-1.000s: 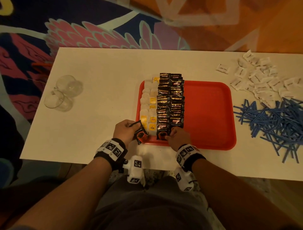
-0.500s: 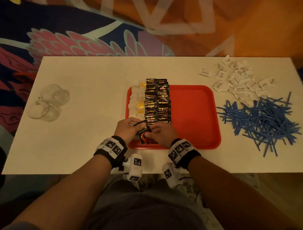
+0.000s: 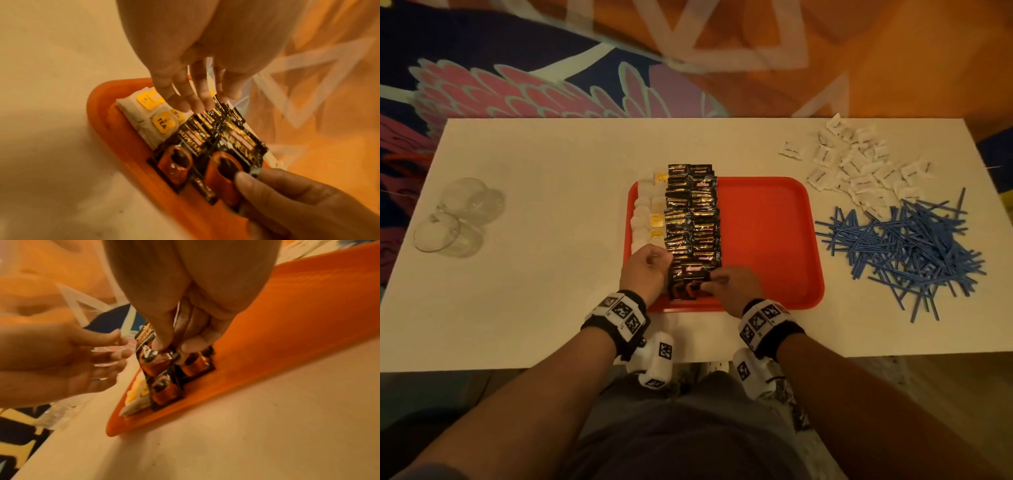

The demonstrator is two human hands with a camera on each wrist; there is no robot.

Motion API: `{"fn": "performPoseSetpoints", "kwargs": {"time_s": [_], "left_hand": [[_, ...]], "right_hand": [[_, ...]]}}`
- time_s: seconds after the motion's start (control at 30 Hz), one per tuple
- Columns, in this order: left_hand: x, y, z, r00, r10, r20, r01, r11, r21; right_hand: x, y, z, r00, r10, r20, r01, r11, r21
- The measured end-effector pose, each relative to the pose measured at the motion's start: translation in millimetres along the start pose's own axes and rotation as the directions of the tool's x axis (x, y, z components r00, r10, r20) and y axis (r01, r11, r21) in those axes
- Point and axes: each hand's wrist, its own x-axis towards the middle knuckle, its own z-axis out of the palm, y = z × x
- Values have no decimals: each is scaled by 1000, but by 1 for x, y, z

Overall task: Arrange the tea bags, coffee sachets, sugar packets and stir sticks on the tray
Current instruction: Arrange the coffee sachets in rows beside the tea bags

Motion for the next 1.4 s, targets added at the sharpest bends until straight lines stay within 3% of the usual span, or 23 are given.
{"fn": "performPoseSetpoints", "kwargs": {"time_s": [0.1,0.23,0.3,0.43,0.63,0.83,1.0,1.2,1.4], "left_hand": [[-1,-12,0,989,130,73,-146,945,292],[2,-31,6,964,147,222,-257,737,625],[1,-36,10,959,133,251,-276,640,717],[-7,-37,15,955,117,273,-289,582,760],[-5,-37,15,960,146,240,-274,675,685],[4,-22,10,979,187,82,-203,847,490],[9,-16,11,981,143,131,-190,843,504],[22,-3,6,980,191,52,-193,873,448],[36,6,6,977,115,181,-182,892,414]], "right_hand": [[7,24,-4,994,105,-26,-106,993,-42],[11,32,-4,990,142,-10,-142,985,-95],[14,30,-2,989,145,-16,-146,984,-106],[19,24,5,989,141,-33,-145,973,-181],[20,25,4,984,174,-43,-178,976,-123],[19,21,-5,981,159,-110,-164,986,-33],[25,14,-5,976,174,-129,-170,985,40],[47,5,-9,973,201,-109,-207,977,-44],[61,6,8,976,219,-6,-218,970,-104]]}}
